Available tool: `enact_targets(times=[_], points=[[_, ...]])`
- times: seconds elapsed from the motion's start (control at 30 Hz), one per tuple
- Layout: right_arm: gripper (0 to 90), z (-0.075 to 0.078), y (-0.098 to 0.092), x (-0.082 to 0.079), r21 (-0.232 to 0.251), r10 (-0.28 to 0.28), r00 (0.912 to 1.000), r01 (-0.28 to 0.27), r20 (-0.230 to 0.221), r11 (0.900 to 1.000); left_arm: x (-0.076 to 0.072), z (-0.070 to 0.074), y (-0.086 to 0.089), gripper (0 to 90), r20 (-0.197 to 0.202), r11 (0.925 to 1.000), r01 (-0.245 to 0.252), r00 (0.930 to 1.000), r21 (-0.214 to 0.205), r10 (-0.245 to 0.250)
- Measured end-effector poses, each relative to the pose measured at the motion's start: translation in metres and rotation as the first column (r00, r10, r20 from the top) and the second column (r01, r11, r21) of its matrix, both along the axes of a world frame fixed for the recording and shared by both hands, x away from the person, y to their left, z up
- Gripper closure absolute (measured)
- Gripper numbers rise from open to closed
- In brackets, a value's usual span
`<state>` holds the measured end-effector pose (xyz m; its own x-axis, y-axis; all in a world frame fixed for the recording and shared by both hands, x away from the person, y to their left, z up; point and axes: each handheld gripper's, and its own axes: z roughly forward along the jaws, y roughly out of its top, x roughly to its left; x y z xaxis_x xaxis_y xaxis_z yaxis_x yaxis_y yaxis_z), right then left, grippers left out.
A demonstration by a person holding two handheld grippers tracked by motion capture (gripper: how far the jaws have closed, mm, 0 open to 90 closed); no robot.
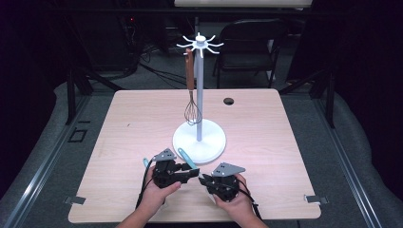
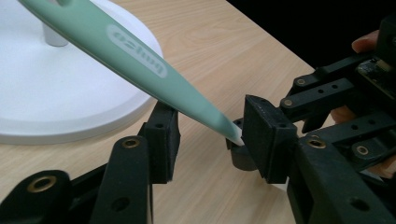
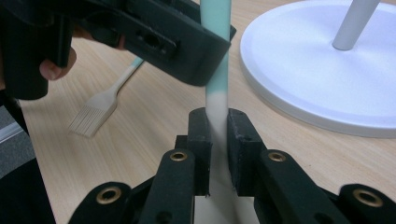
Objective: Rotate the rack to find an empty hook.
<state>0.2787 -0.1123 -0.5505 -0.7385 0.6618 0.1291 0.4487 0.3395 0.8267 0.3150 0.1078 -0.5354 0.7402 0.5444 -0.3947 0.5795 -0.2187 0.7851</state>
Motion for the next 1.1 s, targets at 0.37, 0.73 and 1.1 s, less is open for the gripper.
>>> enact_targets(times=[0.37,0.73,1.1], points=[[80.7,0.000,-0.001,0.003,0.014,-0.055,0.9983,0.055,0.015,0.9984,0.001,0.003,-0.011,66.2,0.020,0.9996,-0.014,0.9997,0.026,0.013],[80.7,-0.001,-0.003,0.005,0.037,-0.074,0.9972,0.074,0.000,0.9966,0.001,0.011,-0.020,73.3,0.031,1.0000,0.002,0.9995,0.005,-0.002],[80.3,0.003,-0.010,0.006,0.067,-0.088,0.9961,0.088,0.001,0.9938,0.002,0.017,-0.028,83.4,0.041,0.9996,0.009,0.9991,-0.028,-0.008]])
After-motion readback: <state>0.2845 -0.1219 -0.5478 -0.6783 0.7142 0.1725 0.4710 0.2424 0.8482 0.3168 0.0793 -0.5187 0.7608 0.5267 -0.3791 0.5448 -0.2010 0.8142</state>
